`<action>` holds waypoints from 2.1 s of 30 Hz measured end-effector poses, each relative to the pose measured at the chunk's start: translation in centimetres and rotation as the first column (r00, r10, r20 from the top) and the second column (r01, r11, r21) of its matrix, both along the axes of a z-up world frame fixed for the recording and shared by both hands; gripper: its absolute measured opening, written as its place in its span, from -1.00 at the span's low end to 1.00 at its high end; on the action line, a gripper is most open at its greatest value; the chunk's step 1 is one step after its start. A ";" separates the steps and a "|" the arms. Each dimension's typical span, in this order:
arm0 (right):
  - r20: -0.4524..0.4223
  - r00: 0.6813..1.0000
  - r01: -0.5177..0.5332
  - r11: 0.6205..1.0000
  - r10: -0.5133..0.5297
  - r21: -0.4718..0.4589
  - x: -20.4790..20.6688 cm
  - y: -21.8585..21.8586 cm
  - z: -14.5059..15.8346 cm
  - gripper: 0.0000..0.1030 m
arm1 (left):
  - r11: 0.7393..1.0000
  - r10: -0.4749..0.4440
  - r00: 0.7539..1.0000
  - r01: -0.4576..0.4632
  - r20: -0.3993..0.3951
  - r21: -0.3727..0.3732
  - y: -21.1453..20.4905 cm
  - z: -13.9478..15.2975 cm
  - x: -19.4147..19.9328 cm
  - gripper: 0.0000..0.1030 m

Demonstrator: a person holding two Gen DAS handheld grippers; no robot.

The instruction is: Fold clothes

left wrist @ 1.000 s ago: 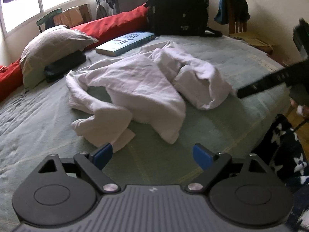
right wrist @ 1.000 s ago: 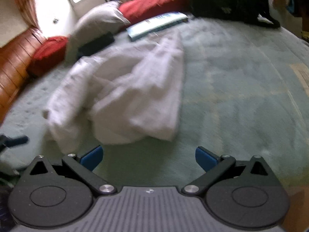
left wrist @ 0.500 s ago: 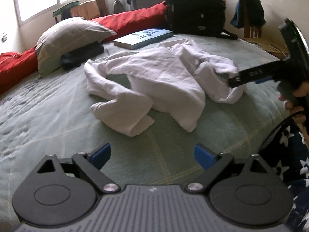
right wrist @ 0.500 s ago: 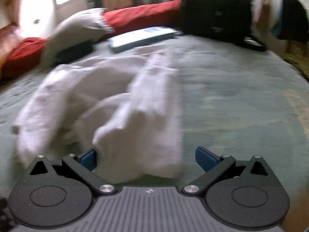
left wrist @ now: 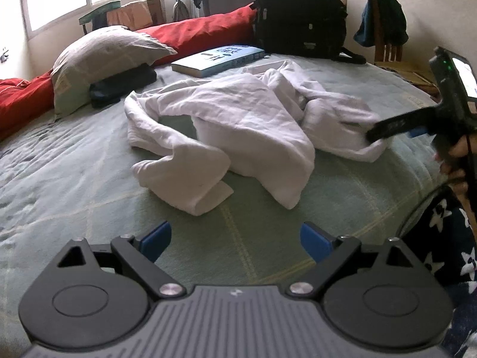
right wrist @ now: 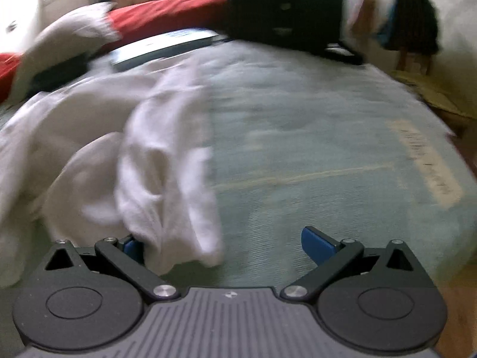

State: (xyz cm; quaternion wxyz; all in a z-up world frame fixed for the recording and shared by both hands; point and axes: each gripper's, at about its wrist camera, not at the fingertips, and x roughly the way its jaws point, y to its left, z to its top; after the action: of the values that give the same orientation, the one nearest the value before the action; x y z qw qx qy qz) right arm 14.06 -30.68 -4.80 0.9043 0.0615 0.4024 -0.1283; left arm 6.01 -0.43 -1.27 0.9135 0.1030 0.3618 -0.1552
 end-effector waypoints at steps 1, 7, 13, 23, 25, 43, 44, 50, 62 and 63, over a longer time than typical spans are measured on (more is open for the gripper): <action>0.007 0.999 0.032 0.999 -0.031 -0.021 0.0 -0.8 0.3 1.00 | 1.000 0.006 1.000 -0.006 -0.001 0.001 0.2 0.0 0.1 0.82; 0.013 0.998 0.069 0.997 -0.069 0.024 0.6 -4.5 1.2 1.00 | 1.000 0.018 1.000 -0.018 -0.011 0.003 0.0 -0.5 0.7 0.82; 0.025 0.992 0.122 0.986 -0.120 -0.117 2.1 -7.6 2.1 1.00 | 1.000 0.008 1.000 -0.008 -0.002 0.014 -0.3 -0.3 0.6 0.82; 0.095 0.972 0.233 0.934 -0.214 -0.272 6.1 -15.0 5.5 1.00 | 0.999 0.028 0.999 -0.027 -0.018 0.036 -0.8 -0.7 1.0 0.82; 0.100 0.968 0.249 0.923 -0.229 -0.294 7.1 -16.2 5.8 1.00 | 0.999 0.033 0.999 -0.032 -0.020 0.043 -0.9 -0.7 1.1 0.82; 0.187 0.969 0.207 0.943 -0.161 -0.259 9.2 -17.7 7.4 1.00 | 0.997 0.030 0.998 -0.027 -0.047 0.074 -2.0 -1.4 2.4 0.82; 0.197 0.971 0.183 0.953 -0.136 -0.243 8.9 -17.3 7.2 1.00 | 0.997 0.027 0.998 -0.024 -0.048 0.075 -2.0 -1.4 2.4 0.82; 0.236 0.971 -0.005 0.991 0.036 -0.130 9.3 -14.7 6.9 1.00 | 0.996 0.045 0.998 -0.041 -0.045 0.077 -1.6 -1.3 2.5 0.82; 0.177 0.971 -0.171 0.984 0.162 0.039 7.2 -11.3 4.8 1.00 | 0.997 -0.004 0.999 0.007 -0.040 0.075 -2.6 -0.9 2.1 0.82; 0.179 0.974 -0.151 0.988 0.141 0.043 6.9 -11.7 4.6 1.00 | 0.997 -0.008 0.999 0.011 -0.040 0.073 -2.7 -0.9 2.1 0.82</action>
State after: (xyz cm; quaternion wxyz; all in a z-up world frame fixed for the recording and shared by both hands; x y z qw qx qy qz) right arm 20.94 -42.42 -0.16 0.9412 0.0682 0.3280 -0.0440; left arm 8.11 -3.09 -2.13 0.9011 0.1351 0.3846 -0.1481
